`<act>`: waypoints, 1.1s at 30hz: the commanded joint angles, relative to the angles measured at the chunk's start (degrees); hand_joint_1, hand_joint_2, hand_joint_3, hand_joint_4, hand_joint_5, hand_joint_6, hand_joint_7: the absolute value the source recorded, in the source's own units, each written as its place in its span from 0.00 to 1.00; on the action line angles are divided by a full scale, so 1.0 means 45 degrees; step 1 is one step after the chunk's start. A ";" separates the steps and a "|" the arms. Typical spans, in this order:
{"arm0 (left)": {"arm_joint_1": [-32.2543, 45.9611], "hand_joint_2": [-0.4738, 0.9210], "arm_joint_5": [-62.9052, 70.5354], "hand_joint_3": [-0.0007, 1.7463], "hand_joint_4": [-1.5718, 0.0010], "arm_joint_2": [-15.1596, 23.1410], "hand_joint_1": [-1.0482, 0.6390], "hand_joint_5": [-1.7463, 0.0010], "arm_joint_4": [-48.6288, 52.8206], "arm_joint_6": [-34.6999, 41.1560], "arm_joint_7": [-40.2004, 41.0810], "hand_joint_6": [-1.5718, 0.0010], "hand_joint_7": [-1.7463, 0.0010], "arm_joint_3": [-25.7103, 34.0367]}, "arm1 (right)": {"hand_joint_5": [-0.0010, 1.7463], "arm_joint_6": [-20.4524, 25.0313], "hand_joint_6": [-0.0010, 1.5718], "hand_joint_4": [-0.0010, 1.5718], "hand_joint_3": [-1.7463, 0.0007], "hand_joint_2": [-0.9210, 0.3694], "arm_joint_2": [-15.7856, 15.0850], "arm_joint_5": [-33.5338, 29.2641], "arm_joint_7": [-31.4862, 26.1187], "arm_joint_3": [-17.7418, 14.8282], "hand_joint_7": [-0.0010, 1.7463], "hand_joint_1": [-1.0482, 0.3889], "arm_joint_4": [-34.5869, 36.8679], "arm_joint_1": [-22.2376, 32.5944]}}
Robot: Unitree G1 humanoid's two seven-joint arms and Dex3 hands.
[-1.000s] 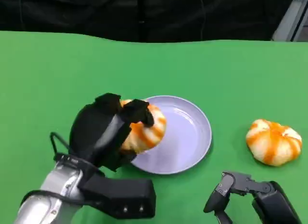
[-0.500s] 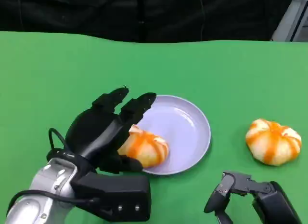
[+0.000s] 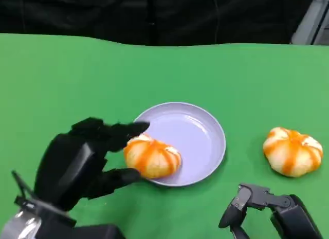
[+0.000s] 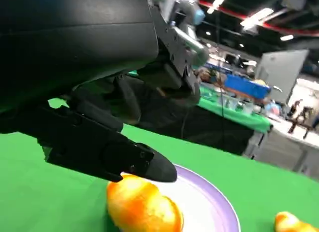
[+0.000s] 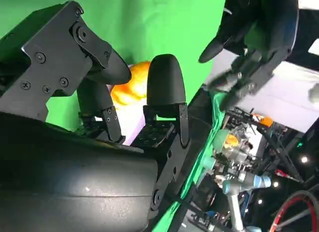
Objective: Grasp the bread from the table and place it into the plate.
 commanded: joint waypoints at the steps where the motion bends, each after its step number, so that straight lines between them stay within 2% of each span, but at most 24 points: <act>1: 0.0969 1.00 -0.0980 0.04 0.59 -0.0243 0.44 0.27 -0.0179 -0.1420 0.0950 0.49 0.78 0.0633 | 0.91 -0.0014 0.53 0.50 0.21 0.50 -0.0188 0.0178 0.0021 -0.0123 0.70 0.74 -0.0038 -0.0001; 6: 0.1062 1.00 -0.1026 0.04 0.58 -0.0418 0.45 0.24 0.0076 -0.2012 0.1034 0.52 0.70 0.0850 | 0.91 -0.0024 0.53 0.50 0.21 0.49 -0.0197 0.0164 0.0025 -0.0153 0.70 0.74 0.0020 -0.0039; 9: 0.2159 0.98 -0.2460 0.05 0.57 -0.1267 0.53 0.19 0.0417 -0.2644 0.1261 0.50 0.61 0.0945 | 0.91 -0.0159 0.53 0.50 0.21 0.50 -0.0216 0.0152 -0.0002 -0.0196 0.70 0.76 0.0125 -0.0098; 10: 0.2376 0.92 -0.2884 0.14 0.55 -0.1493 0.57 0.19 0.0572 -0.2949 0.1310 0.51 0.52 0.0984 | 0.90 -0.0088 0.53 0.50 0.21 0.50 -0.0220 0.0239 0.0051 -0.0185 0.70 0.75 0.0074 -0.0073; 12: 0.2577 0.71 -0.3464 0.49 0.53 -0.1773 0.62 0.18 0.0797 -0.3367 0.1203 0.51 0.43 0.1078 | 0.90 -0.0036 0.53 0.50 0.22 0.49 -0.0235 0.0369 0.0135 -0.0167 0.70 0.75 0.0018 -0.0051; 13: 0.2616 0.64 -0.3590 0.60 0.52 -0.1852 0.64 0.17 0.0856 -0.3477 0.1127 0.50 0.40 0.1128 | 0.90 -0.0034 0.53 0.49 0.23 0.49 -0.0239 0.0401 0.0156 -0.0165 0.70 0.74 0.0011 -0.0050; 16: 0.2796 0.60 -0.4203 0.74 0.48 -0.2072 0.65 0.15 0.0973 -0.3649 0.0855 0.47 0.36 0.1239 | 0.89 -0.0181 0.52 0.50 0.23 0.49 -0.0271 0.0289 0.0133 -0.0208 0.70 0.75 0.0064 -0.0096; 18: 0.2915 0.59 -0.4764 0.76 0.47 -0.2224 0.66 0.14 0.0983 -0.3634 0.0583 0.47 0.35 0.1235 | 0.89 -0.0190 0.52 0.50 0.23 0.49 -0.0290 0.0312 0.0154 -0.0222 0.70 0.75 0.0059 -0.0097; 22: 0.3151 0.65 -0.6194 0.76 0.46 -0.2585 0.65 0.11 0.0950 -0.3487 -0.0245 0.48 0.26 0.1173 | 0.90 -0.0168 0.53 0.50 0.22 0.49 -0.0331 0.0399 0.0218 -0.0254 0.69 0.74 0.0024 -0.0078; 25: 0.3294 0.65 -0.6821 0.76 0.46 -0.2744 0.65 0.10 0.1112 -0.3468 -0.0796 0.49 0.24 0.1235 | 0.90 -0.0157 0.53 0.49 0.22 0.49 -0.0341 0.0387 0.0210 -0.0274 0.69 0.74 -0.0034 -0.0028; 26: 0.3382 0.67 -0.7190 0.75 0.47 -0.2795 0.66 0.05 0.1246 -0.3457 -0.1052 0.51 0.17 0.1229 | 0.90 -0.0149 0.53 0.50 0.22 0.49 -0.0347 0.0372 0.0199 -0.0287 0.69 0.75 -0.0076 0.0009; 28: 0.3533 0.69 -0.7815 0.73 0.49 -0.2928 0.66 0.02 0.1340 -0.3317 -0.1482 0.53 0.12 0.1255 | 0.90 -0.0109 0.53 0.50 0.23 0.48 -0.0367 0.0417 0.0219 -0.0301 0.70 0.74 -0.0163 0.0082; 33: 0.3482 0.70 -0.8154 0.73 0.48 -0.3144 0.65 0.00 0.1559 -0.3420 -0.1960 0.55 0.09 0.1484 | 0.90 -0.0130 0.53 0.50 0.24 0.47 -0.0433 0.0541 0.0281 -0.0320 0.70 0.76 -0.0215 0.0130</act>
